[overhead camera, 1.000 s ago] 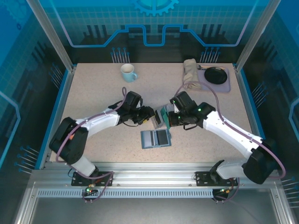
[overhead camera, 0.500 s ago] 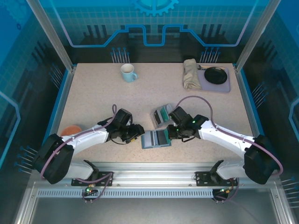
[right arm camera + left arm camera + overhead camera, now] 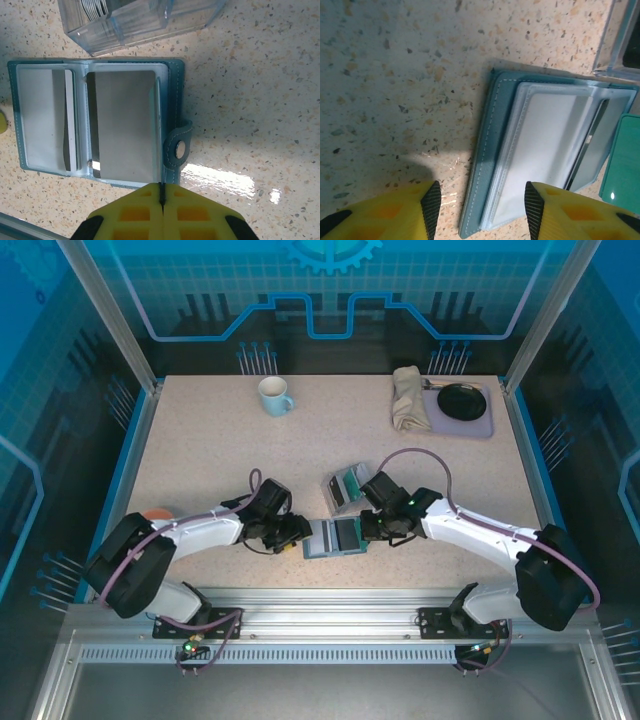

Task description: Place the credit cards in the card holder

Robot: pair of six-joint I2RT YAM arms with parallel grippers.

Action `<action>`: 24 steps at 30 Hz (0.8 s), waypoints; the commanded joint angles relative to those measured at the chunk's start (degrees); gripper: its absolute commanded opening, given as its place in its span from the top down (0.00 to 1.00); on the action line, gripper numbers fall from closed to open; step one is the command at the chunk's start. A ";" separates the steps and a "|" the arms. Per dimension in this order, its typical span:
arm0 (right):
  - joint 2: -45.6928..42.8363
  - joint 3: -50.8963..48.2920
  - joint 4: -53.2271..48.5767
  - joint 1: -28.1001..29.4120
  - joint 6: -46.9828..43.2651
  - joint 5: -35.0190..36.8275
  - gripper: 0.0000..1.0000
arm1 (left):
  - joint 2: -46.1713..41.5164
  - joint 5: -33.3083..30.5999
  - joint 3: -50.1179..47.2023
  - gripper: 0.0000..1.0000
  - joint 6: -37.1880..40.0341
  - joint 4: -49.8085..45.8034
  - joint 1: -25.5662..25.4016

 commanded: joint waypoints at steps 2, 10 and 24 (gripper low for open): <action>-0.16 -0.59 -0.30 -0.01 -0.11 0.99 1.00 | 1.29 -0.69 -0.08 0.51 -0.55 1.04 -0.90; -1.72 -0.94 -0.32 -0.89 -0.39 0.91 1.00 | 2.46 -1.33 -0.35 0.55 -0.86 1.01 -1.14; -0.63 -2.93 3.09 -1.44 -0.35 -2.52 1.00 | 3.51 -1.23 -0.09 0.57 -0.82 1.30 -1.38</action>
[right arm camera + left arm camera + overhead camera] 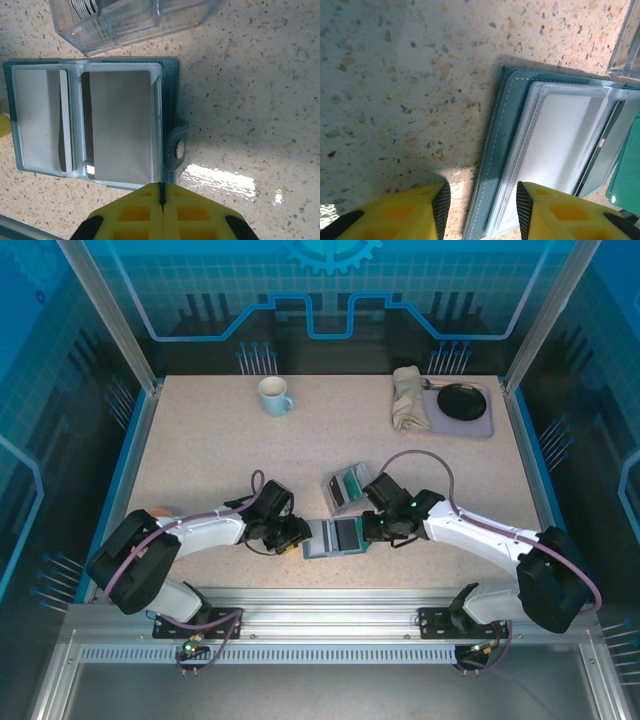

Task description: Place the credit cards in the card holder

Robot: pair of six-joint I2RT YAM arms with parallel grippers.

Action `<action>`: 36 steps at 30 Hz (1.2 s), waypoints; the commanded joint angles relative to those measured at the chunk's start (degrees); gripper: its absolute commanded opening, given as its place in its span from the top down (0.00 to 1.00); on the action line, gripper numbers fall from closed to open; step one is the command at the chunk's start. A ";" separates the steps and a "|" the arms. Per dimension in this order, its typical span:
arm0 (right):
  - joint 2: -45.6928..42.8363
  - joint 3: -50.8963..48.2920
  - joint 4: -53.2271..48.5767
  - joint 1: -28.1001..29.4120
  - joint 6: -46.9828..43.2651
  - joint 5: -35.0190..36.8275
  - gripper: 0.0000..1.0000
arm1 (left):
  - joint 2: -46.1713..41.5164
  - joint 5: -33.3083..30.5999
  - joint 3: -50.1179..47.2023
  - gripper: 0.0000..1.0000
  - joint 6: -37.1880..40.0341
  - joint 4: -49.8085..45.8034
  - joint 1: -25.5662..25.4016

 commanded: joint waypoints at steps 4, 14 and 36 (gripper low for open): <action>1.04 -1.86 3.57 -1.02 0.07 -4.10 1.00 | 3.07 -0.55 0.05 0.58 0.04 1.14 -1.07; -1.44 -5.10 8.91 -3.52 1.74 -9.38 1.00 | 4.88 -0.33 0.76 0.61 0.04 1.67 -1.60; -2.82 -3.54 4.26 -5.52 -0.78 -5.86 1.00 | 5.93 -0.62 1.18 0.64 -0.05 2.11 -2.30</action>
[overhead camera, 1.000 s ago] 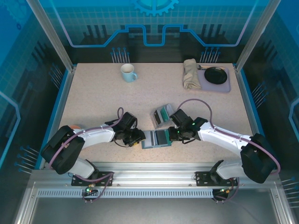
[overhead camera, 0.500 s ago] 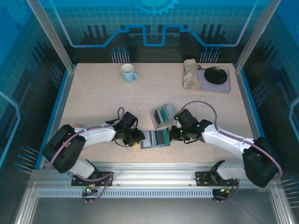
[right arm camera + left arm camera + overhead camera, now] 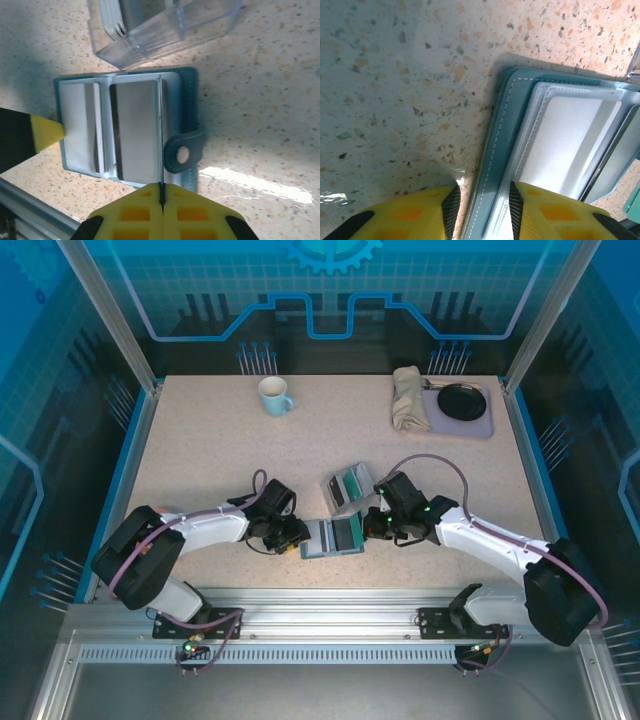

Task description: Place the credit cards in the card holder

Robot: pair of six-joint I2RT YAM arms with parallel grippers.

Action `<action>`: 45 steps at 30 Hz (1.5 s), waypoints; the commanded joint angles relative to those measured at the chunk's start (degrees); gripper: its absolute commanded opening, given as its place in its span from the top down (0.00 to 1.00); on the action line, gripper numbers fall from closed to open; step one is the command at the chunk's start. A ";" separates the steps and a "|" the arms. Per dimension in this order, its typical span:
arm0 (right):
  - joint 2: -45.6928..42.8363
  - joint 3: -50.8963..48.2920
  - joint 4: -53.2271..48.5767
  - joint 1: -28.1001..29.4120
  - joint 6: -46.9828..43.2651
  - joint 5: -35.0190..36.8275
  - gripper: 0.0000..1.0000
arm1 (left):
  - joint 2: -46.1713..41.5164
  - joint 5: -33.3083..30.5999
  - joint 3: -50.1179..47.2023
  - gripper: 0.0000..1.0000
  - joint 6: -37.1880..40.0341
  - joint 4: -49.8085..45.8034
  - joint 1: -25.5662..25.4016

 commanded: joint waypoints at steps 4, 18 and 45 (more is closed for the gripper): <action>1.92 1.15 -2.75 -0.61 -2.08 2.46 1.00 | 3.85 -0.08 -0.56 0.64 0.05 4.49 -1.99; 3.80 -0.29 0.21 -0.67 -3.52 -1.12 1.00 | 4.17 0.17 -0.28 0.64 0.06 4.59 -2.00; -1.38 -3.53 1.47 -5.91 -4.70 -3.41 1.00 | 4.92 0.12 0.48 0.65 0.12 3.98 -2.52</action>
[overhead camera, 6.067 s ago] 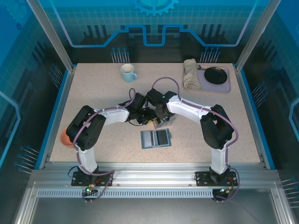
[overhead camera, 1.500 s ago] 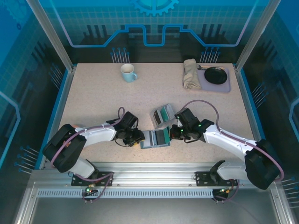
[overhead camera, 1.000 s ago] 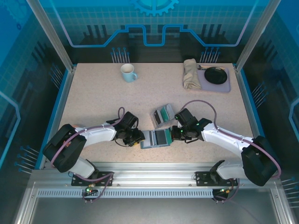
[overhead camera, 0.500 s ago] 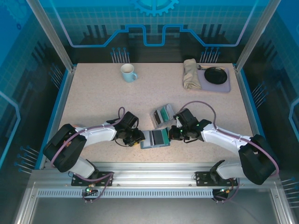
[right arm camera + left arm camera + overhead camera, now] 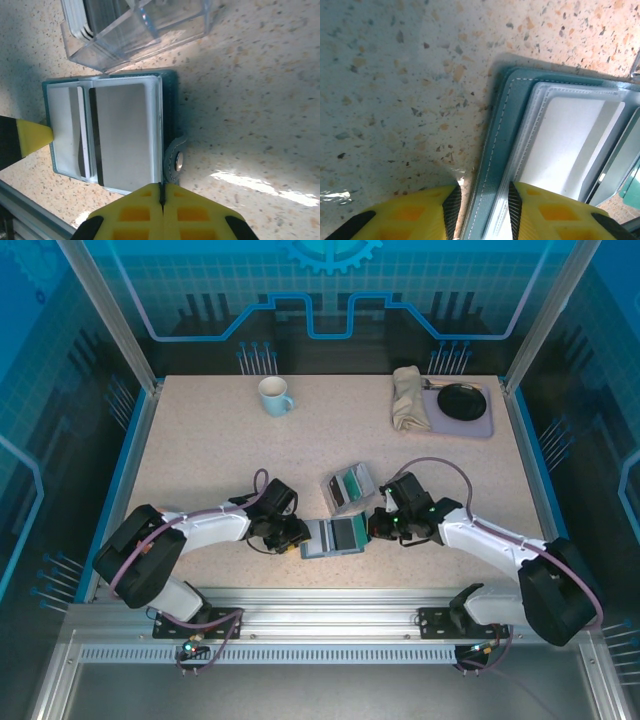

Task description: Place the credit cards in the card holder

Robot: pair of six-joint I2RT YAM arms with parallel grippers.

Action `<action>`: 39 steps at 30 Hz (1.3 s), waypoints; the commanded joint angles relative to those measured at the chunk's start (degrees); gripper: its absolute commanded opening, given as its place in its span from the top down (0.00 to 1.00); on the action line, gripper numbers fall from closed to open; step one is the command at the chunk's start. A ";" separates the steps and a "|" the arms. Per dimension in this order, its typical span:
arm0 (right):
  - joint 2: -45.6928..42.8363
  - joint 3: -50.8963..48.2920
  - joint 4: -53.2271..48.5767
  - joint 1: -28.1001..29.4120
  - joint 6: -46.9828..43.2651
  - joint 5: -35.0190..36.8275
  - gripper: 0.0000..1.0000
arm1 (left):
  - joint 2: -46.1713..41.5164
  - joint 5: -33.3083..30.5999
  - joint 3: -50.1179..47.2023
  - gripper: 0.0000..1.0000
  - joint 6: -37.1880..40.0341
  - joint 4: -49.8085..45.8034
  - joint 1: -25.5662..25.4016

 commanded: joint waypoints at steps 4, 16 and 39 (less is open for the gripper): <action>-1.04 0.05 -2.34 -1.55 -2.34 0.36 1.00 | 4.30 0.55 -0.17 0.65 0.11 4.83 -2.18; 0.46 -1.73 2.83 -1.52 -1.12 -3.39 1.00 | 4.34 0.42 -0.05 0.65 0.10 4.63 -2.35; -0.63 -3.31 10.44 -1.38 4.12 -10.31 1.00 | 5.22 0.70 0.54 0.65 0.18 4.98 -2.53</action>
